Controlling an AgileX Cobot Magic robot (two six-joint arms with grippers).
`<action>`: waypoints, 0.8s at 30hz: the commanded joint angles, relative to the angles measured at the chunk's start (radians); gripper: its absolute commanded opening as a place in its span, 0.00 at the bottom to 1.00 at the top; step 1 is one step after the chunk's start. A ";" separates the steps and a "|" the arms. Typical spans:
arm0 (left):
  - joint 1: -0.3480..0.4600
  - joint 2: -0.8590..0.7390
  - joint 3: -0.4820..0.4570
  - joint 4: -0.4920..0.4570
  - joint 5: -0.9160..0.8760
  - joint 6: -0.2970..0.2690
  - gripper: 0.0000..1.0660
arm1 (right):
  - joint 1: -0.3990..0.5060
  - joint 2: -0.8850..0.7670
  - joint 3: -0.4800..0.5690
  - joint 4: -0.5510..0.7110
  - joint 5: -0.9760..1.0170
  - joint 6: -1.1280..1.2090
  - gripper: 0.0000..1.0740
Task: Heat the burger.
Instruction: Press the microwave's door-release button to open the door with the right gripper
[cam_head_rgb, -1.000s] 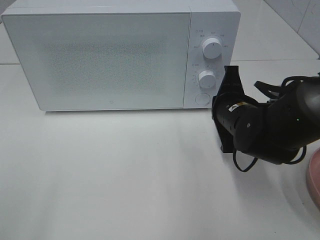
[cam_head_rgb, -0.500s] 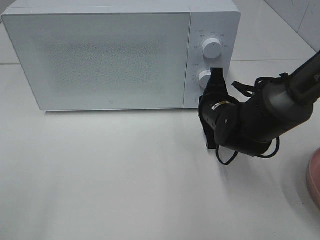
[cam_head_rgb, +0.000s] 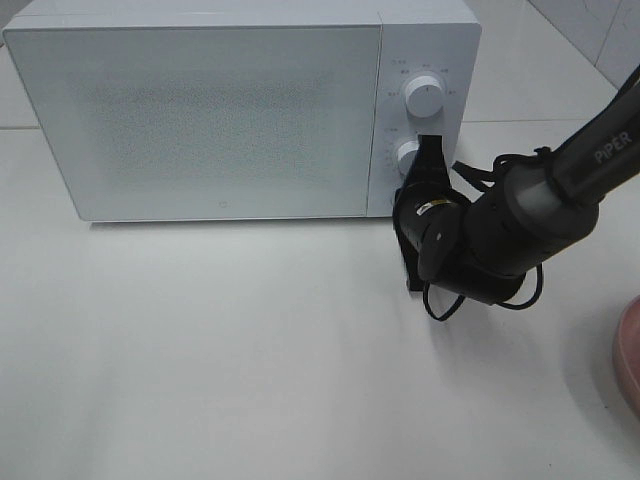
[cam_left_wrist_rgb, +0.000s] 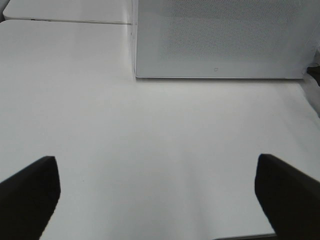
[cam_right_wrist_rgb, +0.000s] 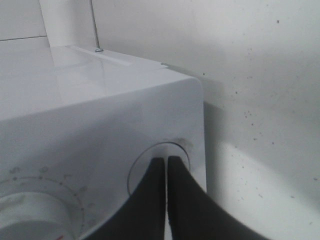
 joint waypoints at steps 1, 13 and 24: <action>0.004 -0.019 0.004 -0.001 -0.013 -0.005 0.92 | -0.004 -0.002 -0.011 -0.005 -0.023 -0.004 0.01; 0.004 -0.019 0.004 -0.001 -0.013 -0.005 0.92 | -0.003 0.002 -0.041 -0.023 -0.037 0.008 0.01; 0.004 -0.019 0.004 -0.001 -0.013 -0.005 0.92 | -0.003 0.013 -0.058 -0.019 -0.080 0.005 0.01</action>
